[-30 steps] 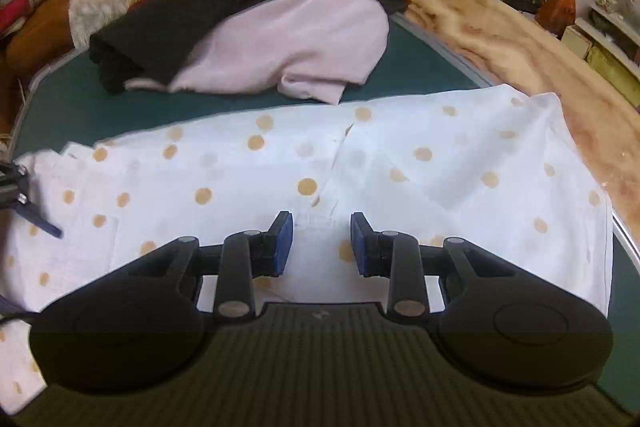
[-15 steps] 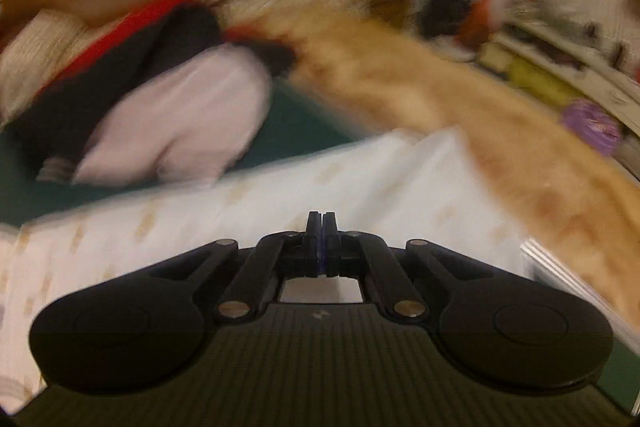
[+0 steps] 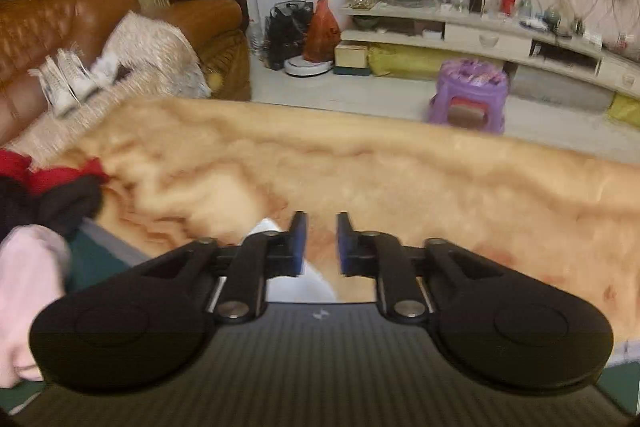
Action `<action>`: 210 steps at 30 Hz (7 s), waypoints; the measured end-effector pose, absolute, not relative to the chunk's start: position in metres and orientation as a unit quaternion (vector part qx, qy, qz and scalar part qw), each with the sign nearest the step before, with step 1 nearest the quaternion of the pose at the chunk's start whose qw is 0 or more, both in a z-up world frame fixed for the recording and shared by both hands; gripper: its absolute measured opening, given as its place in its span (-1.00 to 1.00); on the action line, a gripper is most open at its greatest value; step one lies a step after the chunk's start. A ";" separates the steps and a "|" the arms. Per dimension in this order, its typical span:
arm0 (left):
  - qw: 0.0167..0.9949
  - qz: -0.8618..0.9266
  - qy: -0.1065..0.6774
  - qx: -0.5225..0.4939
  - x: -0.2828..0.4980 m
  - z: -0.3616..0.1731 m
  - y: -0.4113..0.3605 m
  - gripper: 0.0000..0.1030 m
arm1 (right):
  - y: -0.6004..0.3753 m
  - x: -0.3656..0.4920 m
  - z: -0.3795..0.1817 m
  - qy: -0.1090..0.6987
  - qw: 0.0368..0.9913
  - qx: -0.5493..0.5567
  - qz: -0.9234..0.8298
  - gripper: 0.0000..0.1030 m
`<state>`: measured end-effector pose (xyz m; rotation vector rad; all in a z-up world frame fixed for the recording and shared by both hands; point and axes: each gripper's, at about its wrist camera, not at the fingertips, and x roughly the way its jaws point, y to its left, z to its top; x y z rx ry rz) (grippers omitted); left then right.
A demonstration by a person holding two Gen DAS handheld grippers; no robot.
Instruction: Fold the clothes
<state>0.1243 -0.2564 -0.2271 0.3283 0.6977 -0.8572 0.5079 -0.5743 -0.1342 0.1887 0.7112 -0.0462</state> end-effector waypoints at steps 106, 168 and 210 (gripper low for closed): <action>0.843 -0.379 0.334 0.184 0.208 -0.168 -0.301 0.59 | -0.567 0.312 -0.149 0.438 0.898 0.025 0.025 -0.49; 0.823 -0.400 0.356 0.189 0.366 -0.190 -0.410 -0.97 | -0.560 0.376 -0.142 0.382 0.903 0.190 0.049 0.09; 0.808 -0.465 0.298 0.205 0.340 -0.211 -0.391 -0.66 | -0.639 0.267 -0.179 0.278 0.871 0.375 -0.152 -0.39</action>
